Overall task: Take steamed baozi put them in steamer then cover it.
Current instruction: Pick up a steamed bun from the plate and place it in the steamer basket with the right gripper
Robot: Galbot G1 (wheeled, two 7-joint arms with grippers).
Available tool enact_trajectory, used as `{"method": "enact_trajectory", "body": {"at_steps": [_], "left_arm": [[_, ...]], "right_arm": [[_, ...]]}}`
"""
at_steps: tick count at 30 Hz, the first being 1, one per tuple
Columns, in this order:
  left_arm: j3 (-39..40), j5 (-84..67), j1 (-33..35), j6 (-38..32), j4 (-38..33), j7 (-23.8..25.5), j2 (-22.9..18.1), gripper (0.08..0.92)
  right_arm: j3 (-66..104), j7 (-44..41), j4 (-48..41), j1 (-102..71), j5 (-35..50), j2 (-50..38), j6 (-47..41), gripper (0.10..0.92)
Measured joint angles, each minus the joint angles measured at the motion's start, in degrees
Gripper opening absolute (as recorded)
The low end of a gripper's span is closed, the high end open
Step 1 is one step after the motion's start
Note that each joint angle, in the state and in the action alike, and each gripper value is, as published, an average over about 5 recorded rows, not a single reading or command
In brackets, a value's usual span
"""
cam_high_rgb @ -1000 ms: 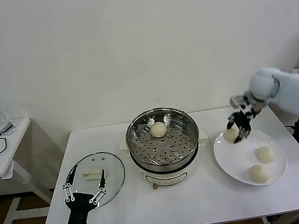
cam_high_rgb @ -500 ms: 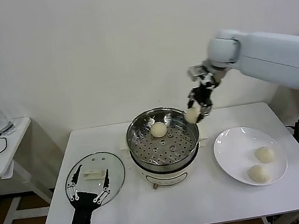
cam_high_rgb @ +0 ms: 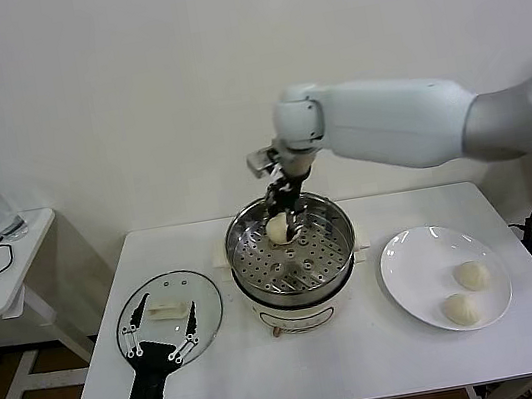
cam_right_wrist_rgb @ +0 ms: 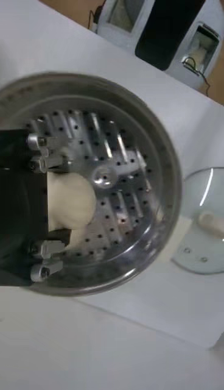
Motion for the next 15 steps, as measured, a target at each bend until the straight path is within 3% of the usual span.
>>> {"method": "enact_trajectory", "body": {"at_steps": [15], "left_arm": [[-0.8, -0.1, 0.1, -0.2, -0.1, 0.0, 0.0, 0.823]], "right_arm": [[-0.4, 2.3, -2.3, -3.8, -0.7, 4.4, -0.2, 0.631]]}}
